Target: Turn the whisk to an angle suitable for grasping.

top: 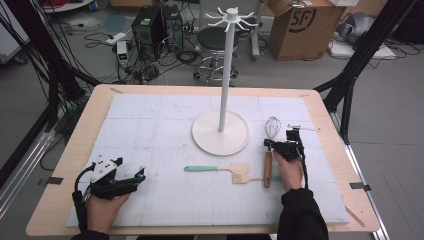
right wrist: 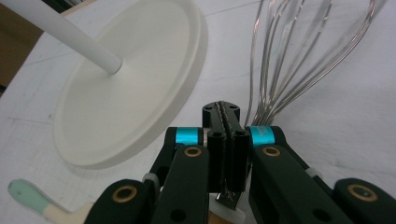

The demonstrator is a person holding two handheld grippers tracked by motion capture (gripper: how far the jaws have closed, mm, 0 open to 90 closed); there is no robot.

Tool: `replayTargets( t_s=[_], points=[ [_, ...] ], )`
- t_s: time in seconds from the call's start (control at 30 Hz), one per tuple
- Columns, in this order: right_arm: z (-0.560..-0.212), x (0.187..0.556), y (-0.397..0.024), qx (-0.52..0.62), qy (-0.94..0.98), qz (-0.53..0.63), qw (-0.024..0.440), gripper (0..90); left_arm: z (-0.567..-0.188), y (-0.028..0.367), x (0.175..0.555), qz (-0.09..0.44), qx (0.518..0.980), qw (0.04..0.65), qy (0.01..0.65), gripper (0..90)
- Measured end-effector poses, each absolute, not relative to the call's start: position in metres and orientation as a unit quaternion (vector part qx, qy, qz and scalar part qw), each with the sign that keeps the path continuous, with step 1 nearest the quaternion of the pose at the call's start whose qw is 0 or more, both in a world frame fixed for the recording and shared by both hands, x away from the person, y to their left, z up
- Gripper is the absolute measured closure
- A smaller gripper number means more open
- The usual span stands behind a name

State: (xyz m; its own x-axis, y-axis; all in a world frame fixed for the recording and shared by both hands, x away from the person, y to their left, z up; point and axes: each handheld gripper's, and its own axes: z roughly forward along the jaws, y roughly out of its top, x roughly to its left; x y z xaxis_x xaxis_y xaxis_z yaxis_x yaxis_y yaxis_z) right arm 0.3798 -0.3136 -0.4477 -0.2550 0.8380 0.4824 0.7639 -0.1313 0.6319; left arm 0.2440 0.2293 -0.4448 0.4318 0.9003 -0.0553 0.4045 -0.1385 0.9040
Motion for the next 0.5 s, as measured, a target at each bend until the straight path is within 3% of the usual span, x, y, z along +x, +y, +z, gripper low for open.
replayTargets(
  t_s=[0.5],
  points=[
    [-0.445,0.359,-0.344,0.63,0.63,0.45,0.066,89.6,-0.444,0.227,0.243,0.265,0.708,0.467,0.458,14.7]
  ],
)
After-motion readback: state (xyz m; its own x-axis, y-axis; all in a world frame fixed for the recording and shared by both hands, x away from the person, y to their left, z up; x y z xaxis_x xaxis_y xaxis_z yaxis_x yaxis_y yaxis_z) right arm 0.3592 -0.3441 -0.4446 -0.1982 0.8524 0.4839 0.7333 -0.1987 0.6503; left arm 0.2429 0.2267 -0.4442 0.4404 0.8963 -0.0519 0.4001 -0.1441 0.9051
